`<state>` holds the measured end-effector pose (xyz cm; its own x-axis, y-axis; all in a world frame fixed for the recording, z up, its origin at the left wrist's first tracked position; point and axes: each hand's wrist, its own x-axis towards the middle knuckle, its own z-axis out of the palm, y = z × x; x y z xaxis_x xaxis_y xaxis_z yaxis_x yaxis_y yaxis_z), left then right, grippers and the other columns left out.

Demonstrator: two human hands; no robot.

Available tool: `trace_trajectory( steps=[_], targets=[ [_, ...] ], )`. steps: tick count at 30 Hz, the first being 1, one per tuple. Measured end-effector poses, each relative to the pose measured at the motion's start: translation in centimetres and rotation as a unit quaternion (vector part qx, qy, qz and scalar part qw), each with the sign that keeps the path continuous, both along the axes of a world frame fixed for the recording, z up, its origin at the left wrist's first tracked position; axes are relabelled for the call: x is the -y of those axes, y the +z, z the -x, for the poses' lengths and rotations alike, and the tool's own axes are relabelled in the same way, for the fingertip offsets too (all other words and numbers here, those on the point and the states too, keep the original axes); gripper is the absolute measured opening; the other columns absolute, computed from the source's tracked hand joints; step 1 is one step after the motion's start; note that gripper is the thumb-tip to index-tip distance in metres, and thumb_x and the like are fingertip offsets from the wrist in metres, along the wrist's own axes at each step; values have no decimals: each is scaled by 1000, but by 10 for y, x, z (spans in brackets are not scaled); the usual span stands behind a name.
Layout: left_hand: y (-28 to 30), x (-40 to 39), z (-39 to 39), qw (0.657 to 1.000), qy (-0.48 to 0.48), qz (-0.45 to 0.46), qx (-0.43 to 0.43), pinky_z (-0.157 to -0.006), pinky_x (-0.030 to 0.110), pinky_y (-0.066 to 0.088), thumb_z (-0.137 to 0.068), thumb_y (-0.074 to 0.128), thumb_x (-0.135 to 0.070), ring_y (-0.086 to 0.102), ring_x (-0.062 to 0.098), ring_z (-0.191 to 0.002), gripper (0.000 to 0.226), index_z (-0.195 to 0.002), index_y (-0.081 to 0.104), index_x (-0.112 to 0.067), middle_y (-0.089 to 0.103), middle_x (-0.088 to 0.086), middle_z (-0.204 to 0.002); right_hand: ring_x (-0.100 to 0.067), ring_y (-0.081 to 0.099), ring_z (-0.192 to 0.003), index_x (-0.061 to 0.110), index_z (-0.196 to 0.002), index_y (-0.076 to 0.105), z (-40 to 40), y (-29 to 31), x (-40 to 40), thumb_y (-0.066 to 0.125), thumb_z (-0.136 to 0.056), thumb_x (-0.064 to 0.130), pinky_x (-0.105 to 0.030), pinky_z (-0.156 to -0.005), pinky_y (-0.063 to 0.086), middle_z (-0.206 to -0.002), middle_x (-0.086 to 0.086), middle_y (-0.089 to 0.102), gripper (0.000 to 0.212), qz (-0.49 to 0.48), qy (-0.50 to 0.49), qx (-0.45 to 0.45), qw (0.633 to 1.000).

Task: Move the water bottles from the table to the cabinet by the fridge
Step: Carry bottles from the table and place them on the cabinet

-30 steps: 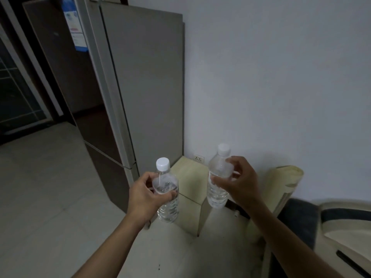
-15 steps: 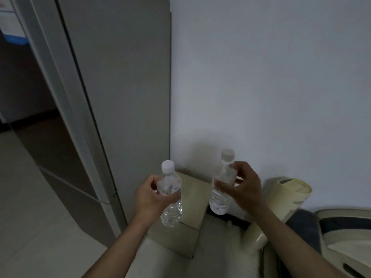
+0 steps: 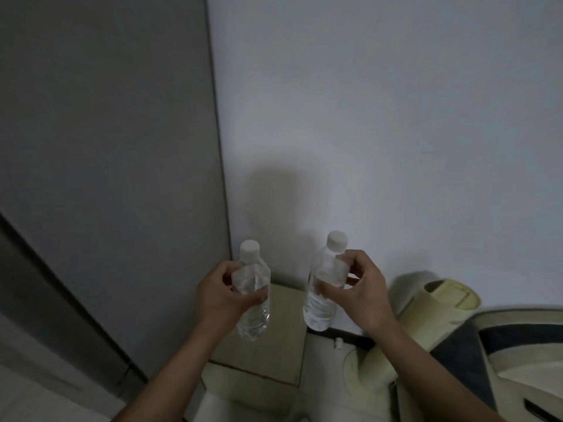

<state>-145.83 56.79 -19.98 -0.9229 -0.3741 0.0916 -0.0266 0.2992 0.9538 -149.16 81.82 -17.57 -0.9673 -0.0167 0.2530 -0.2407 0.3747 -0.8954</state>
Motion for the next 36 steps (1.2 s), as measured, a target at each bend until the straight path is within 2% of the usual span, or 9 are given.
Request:
trace_trajectory(
  steps=[2, 5, 8, 14, 16, 22, 30, 33, 36],
  targets=[
    [-6, -3, 30, 1000, 1, -10, 0, -59, 25, 53, -47, 98, -13, 59, 5, -63, 49, -80, 63, -21, 69, -3, -72, -9, 67, -93, 25, -101, 59, 31, -7, -3, 92, -60, 30, -23, -76, 59, -99, 8, 66, 53, 0, -2, 4, 1000],
    [-16, -9, 76, 1000, 14, -5, -9, -61, 27, 55, -41, 95, -32, 65, 8, -67, 52, -83, 65, -23, 72, 1, -77, -5, 66, -95, 26, -103, 57, 84, -21, -8, 89, -62, 35, -22, -77, 58, -102, 13, 65, 53, -14, 0, 8, 1000],
    [-19, -15, 115, 999, 25, 22, -11, -63, 25, 58, -52, 98, -12, 70, 19, -75, 48, -88, 65, -14, 73, 3, -81, -4, 65, -93, 29, -101, 54, 136, -30, -12, 89, -64, 26, -17, -73, 55, -100, 13, 64, 51, -17, 12, 20, 1000],
    [-23, -4, 168, 999, 37, 21, -5, -65, 13, 51, -53, 97, -12, 65, 1, -74, 49, -83, 60, -23, 70, -17, -81, -3, 63, -93, 22, -104, 55, 215, -43, -5, 90, -62, 27, -18, -76, 54, -101, 13, 62, 55, -43, 52, 22, 997],
    [-26, 2, 182, 999, 34, 34, -5, -66, 10, 49, -55, 97, -10, 64, 0, -77, 51, -83, 59, -29, 69, -17, -82, -2, 63, -94, 23, -105, 54, 228, -49, 2, 90, -62, 24, -17, -76, 54, -102, 13, 62, 56, -46, 65, 27, 996],
    [-48, 27, 218, 997, 60, 42, 17, -65, 9, 52, -56, 96, -16, 67, 3, -80, 50, -91, 61, -25, 71, -6, -90, -1, 63, -96, 23, -108, 56, 248, -68, 18, 88, -62, 30, -13, -77, 54, -104, 13, 63, 57, -54, 69, 51, 995],
    [-103, 50, 238, 995, 52, 80, 38, -67, 5, 47, -55, 97, -19, 63, -1, -86, 58, -103, 63, -21, 66, -7, -97, -5, 63, -101, 24, -112, 55, 271, -108, 41, 89, -64, 25, -28, -88, 56, -107, 12, 63, 59, -68, 50, 89, 993],
    [-130, 53, 240, 994, 55, 79, 49, -69, 9, 47, -54, 97, -17, 61, -2, -89, 59, -103, 63, -20, 65, -9, -98, -5, 62, -104, 25, -115, 55, 276, -132, 49, 89, -64, 26, -31, -92, 55, -110, 12, 62, 61, -65, 49, 110, 991],
    [-151, 59, 246, 993, 57, 67, 73, -71, 21, 53, -54, 97, -22, 63, 2, -85, 58, -101, 64, -20, 67, -9, -95, -5, 61, -105, 25, -117, 54, 279, -152, 57, 90, -64, 23, -30, -92, 54, -112, 10, 62, 64, -63, 37, 121, 990]
  ],
)
